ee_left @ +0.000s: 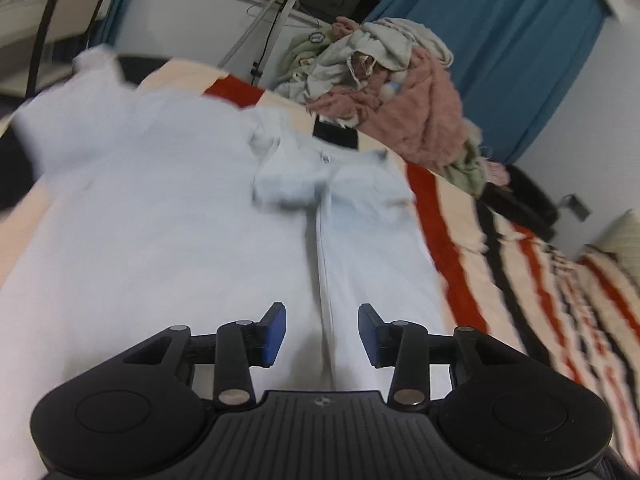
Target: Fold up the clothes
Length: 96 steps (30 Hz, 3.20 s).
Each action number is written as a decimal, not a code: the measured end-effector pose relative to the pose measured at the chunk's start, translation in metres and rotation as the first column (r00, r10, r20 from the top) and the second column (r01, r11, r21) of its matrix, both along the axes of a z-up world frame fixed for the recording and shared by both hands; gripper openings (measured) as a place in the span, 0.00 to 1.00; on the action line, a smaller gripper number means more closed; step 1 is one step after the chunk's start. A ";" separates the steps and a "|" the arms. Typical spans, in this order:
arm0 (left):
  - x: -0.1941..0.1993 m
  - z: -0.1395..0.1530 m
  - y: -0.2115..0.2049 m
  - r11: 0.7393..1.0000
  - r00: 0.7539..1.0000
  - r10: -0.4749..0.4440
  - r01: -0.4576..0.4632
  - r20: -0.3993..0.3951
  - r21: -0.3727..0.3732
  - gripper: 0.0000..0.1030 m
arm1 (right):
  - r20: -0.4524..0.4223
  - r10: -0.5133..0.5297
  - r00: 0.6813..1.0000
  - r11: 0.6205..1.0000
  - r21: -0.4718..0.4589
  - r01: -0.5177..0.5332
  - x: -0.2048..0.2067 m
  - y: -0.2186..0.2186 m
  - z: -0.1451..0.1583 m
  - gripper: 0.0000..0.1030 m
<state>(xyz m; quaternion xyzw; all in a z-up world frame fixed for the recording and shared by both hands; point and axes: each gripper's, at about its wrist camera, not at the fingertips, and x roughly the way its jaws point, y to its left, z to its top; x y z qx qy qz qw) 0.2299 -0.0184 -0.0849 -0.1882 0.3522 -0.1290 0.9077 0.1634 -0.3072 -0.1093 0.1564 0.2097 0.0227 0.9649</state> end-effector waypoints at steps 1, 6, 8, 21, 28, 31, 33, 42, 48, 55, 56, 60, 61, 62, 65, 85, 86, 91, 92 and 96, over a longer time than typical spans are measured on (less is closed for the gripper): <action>-0.020 -0.002 0.004 1.000 1.000 -0.014 0.014 -0.012 -0.020 0.41 | 0.006 0.005 1.000 1.000 -0.007 -0.005 -0.002 0.002 0.002 0.97; -0.115 -0.021 0.017 0.993 0.991 -0.087 0.078 -0.103 -0.092 0.41 | 0.036 0.024 0.999 0.999 -0.032 -0.023 -0.022 0.007 0.012 0.97; -0.137 -0.029 0.016 0.992 0.981 -0.101 0.088 -0.164 -0.089 0.41 | 0.044 0.032 0.999 0.999 -0.035 -0.031 -0.032 0.009 0.018 0.97; -0.174 -0.047 0.027 0.985 0.950 -0.133 0.094 -0.282 -0.148 0.40 | 0.049 0.059 0.997 0.998 -0.008 -0.059 -0.113 0.026 0.045 0.97; -0.203 -0.036 0.008 0.988 0.963 -0.143 0.151 -0.227 0.018 0.04 | 0.030 0.038 0.999 0.999 -0.006 -0.038 -0.144 0.037 0.039 0.97; -0.221 -0.029 0.000 0.985 0.975 -0.122 0.142 -0.186 0.098 0.05 | 0.040 0.044 0.998 0.998 -0.037 -0.043 -0.162 0.045 0.040 0.97; -0.232 -0.019 -0.002 0.982 0.981 -0.118 0.138 -0.152 0.128 0.06 | 0.058 0.051 0.997 0.998 -0.042 -0.048 -0.174 0.048 0.044 0.97; -0.259 0.047 0.002 0.980 0.999 -0.053 0.051 0.004 0.191 0.79 | 0.123 0.058 0.991 0.996 -0.075 -0.049 -0.208 0.061 0.091 0.97; -0.266 0.105 -0.005 0.928 0.978 -0.049 -0.030 0.201 0.372 0.99 | 0.165 0.053 0.985 0.998 -0.034 -0.048 -0.214 0.068 0.132 0.97; -0.226 0.116 0.004 0.938 0.976 -0.025 -0.053 0.218 0.343 0.99 | 0.197 0.096 0.976 0.995 -0.045 -0.089 -0.196 0.080 0.152 0.97; -0.219 0.115 0.006 0.940 0.976 -0.025 -0.050 0.214 0.338 0.99 | 0.192 0.097 0.977 0.995 -0.057 -0.088 -0.187 0.081 0.153 0.97; -0.191 0.094 0.030 0.946 0.978 -0.019 -0.049 0.205 0.320 0.99 | 0.163 0.127 0.978 0.989 -0.099 -0.112 -0.149 0.085 0.154 0.97; -0.185 0.089 0.040 0.946 0.981 -0.001 -0.062 0.196 0.318 0.99 | 0.155 0.152 0.976 0.984 -0.119 -0.134 -0.137 0.088 0.150 0.96; -0.179 0.084 0.050 0.945 0.982 0.017 -0.076 0.186 0.317 0.99 | 0.146 0.175 0.974 0.978 -0.141 -0.154 -0.124 0.092 0.146 0.96; -0.170 0.075 0.087 0.952 0.982 0.097 -0.138 0.159 0.272 0.99 | 0.087 0.215 0.973 0.961 -0.196 -0.195 -0.076 0.115 0.125 0.96; -0.100 0.012 0.212 0.825 0.828 0.553 -0.560 0.087 0.083 0.98 | -0.073 0.471 0.879 0.801 -0.382 -0.461 0.216 0.424 -0.019 0.85; -0.098 0.010 0.214 0.821 0.825 0.559 -0.565 0.083 0.079 0.98 | -0.050 0.463 0.885 0.808 -0.386 -0.445 0.223 0.426 -0.017 0.77; -0.094 0.005 0.211 0.818 0.821 0.563 -0.570 0.093 0.081 0.98 | -0.051 0.392 0.919 0.811 -0.453 -0.371 0.264 0.431 -0.013 0.09; -0.094 0.005 0.209 0.821 0.825 0.556 -0.564 0.103 0.084 0.98 | -0.062 0.376 0.924 0.815 -0.453 -0.362 0.269 0.429 -0.011 0.09; -0.095 0.007 0.200 0.833 0.835 0.533 -0.546 0.140 0.085 0.98 | 0.104 0.378 0.920 0.872 -0.374 -0.315 0.254 0.387 0.029 0.08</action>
